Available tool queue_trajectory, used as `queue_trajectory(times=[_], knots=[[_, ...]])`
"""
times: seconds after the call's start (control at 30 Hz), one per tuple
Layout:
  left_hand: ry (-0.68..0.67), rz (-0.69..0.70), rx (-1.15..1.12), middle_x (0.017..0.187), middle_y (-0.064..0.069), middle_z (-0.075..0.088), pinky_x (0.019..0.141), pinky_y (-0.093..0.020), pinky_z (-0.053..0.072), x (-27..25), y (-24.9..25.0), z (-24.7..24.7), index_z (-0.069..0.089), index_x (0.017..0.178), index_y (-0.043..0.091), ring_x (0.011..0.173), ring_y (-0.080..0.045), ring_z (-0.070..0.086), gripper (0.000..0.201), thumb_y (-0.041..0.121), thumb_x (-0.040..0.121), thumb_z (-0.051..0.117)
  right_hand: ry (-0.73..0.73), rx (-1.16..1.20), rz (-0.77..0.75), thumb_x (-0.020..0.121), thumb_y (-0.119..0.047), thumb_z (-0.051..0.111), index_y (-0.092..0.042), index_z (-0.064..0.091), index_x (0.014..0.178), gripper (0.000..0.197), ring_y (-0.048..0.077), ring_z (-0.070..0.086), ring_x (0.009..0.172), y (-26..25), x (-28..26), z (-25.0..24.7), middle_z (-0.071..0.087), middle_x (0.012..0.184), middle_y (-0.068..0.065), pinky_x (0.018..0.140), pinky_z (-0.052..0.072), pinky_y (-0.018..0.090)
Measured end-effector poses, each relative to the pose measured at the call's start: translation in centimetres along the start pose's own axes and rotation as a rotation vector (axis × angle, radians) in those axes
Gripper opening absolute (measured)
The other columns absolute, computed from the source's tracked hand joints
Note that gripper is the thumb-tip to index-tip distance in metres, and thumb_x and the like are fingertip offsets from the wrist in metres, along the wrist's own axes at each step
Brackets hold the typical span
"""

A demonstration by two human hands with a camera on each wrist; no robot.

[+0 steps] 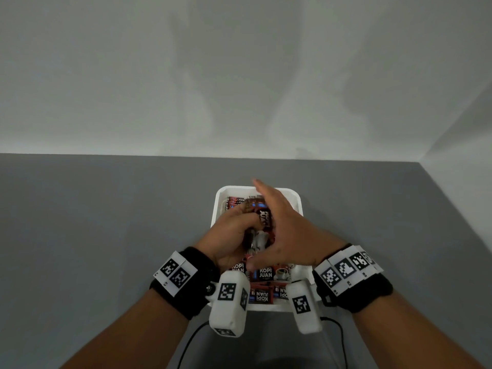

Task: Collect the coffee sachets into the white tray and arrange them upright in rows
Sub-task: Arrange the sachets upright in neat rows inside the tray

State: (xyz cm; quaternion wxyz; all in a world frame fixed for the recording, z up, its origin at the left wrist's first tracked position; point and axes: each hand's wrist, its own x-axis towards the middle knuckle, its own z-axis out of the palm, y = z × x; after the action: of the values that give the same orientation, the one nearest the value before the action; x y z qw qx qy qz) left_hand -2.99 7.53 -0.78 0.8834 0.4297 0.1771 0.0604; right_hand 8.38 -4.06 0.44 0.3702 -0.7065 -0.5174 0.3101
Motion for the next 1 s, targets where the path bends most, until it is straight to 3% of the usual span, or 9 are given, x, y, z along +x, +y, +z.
queue_trajectory(times=[0.1, 0.17, 0.23, 0.3, 0.43, 0.57, 0.73, 0.87, 1.0], knots=[[0.114, 0.109, 0.069, 0.119, -0.045, 0.057, 0.085, -0.047, 0.055, 0.1, 0.3, -0.8, 0.059, 0.121, -0.014, 0.101, -0.043, 0.061, 0.037, -0.006, 0.086, 0.052, 0.233, 0.320, 0.119, 0.069, -0.043, 0.090, -0.032, 0.041, 0.149, 0.094, 0.006, 0.065, 0.116, 0.5, 0.2, 0.1, 0.059, 0.134, -0.009, 0.098, 0.057, 0.043], [0.185, 0.173, 0.078, 0.116, -0.042, 0.060, 0.079, -0.046, 0.058, 0.0, 0.2, -1.2, 0.058, 0.123, -0.013, 0.098, -0.046, 0.061, 0.034, -0.011, 0.089, 0.053, 0.299, 0.416, 0.193, 0.082, -0.025, 0.084, -0.024, 0.059, 0.130, 0.054, 0.018, 0.074, 0.100, 0.7, 0.3, 0.6, 0.074, 0.111, 0.000, 0.088, 0.060, 0.053], [0.241, 0.215, 0.099, 0.114, -0.037, 0.066, 0.082, -0.050, 0.058, -0.4, -0.1, -1.2, 0.061, 0.120, -0.012, 0.097, -0.047, 0.067, 0.032, -0.015, 0.088, 0.054, 0.303, 0.422, 0.207, 0.085, -0.012, 0.081, -0.020, 0.066, 0.119, 0.038, 0.024, 0.076, 0.089, 0.6, 0.1, 1.5, 0.077, 0.097, 0.007, 0.081, 0.062, 0.054], [0.296, 0.218, 0.132, 0.108, -0.034, 0.069, 0.083, -0.054, 0.058, -0.6, -0.7, -1.4, 0.065, 0.114, -0.010, 0.093, -0.046, 0.070, 0.029, -0.015, 0.087, 0.059, 0.342, 0.349, 0.199, 0.085, -0.007, 0.080, -0.022, 0.070, 0.108, 0.029, 0.021, 0.076, 0.083, 0.6, 0.1, 2.1, 0.078, 0.091, 0.004, 0.077, 0.063, 0.049], [0.450, 0.169, 0.216, 0.084, -0.026, 0.066, 0.066, -0.039, 0.054, -1.3, -0.9, -2.9, 0.067, 0.089, -0.001, 0.068, -0.029, 0.064, 0.005, -0.006, 0.090, 0.066, 0.406, 0.112, 0.203, 0.085, -0.013, 0.079, -0.034, 0.072, 0.087, 0.022, 0.006, 0.071, 0.074, 2.5, 0.2, 1.5, 0.075, 0.081, -0.011, 0.073, 0.060, 0.029], [0.560, 0.116, 0.551, 0.054, 0.007, 0.062, 0.050, -0.018, 0.045, -2.2, -0.5, -5.1, 0.064, 0.088, 0.008, 0.046, -0.005, 0.056, 0.007, 0.002, 0.093, 0.065, 0.072, -0.268, 0.255, 0.088, -0.022, 0.077, -0.025, 0.077, 0.102, 0.014, -0.010, 0.059, 0.072, 5.1, 0.1, 1.9, 0.069, 0.091, -0.018, 0.067, 0.041, 0.006], [0.313, -0.065, 1.199, 0.078, 0.007, 0.072, 0.064, -0.026, 0.056, -2.6, -0.9, -5.9, 0.067, 0.086, 0.017, 0.070, -0.008, 0.068, 0.012, 0.014, 0.093, 0.057, -0.208, -0.438, 0.221, 0.086, -0.016, 0.075, -0.019, 0.076, 0.100, 0.014, 0.012, 0.065, 0.095, 5.9, 1.0, 5.6, 0.071, 0.104, -0.006, 0.087, 0.050, 0.024], [0.132, -0.154, 1.521, 0.087, 0.004, 0.071, 0.077, -0.035, 0.059, -2.7, -1.8, -5.6, 0.064, 0.084, 0.020, 0.080, -0.015, 0.068, 0.011, 0.013, 0.086, 0.055, -0.213, -0.457, 0.242, 0.086, -0.007, 0.068, -0.018, 0.073, 0.097, 0.017, 0.019, 0.067, 0.095, 6.5, 1.7, 7.1, 0.072, 0.104, 0.001, 0.087, 0.055, 0.030], [-0.070, -0.278, 1.705, 0.105, 0.003, 0.069, 0.083, -0.039, 0.061, -2.6, -3.7, -5.4, 0.067, 0.105, 0.024, 0.092, -0.018, 0.069, 0.023, 0.020, 0.083, 0.063, -0.190, -0.492, 0.172, 0.088, -0.004, 0.063, -0.013, 0.072, 0.103, 0.020, 0.022, 0.068, 0.095, 6.7, 1.7, 7.5, 0.072, 0.105, 0.004, 0.090, 0.056, 0.035]])
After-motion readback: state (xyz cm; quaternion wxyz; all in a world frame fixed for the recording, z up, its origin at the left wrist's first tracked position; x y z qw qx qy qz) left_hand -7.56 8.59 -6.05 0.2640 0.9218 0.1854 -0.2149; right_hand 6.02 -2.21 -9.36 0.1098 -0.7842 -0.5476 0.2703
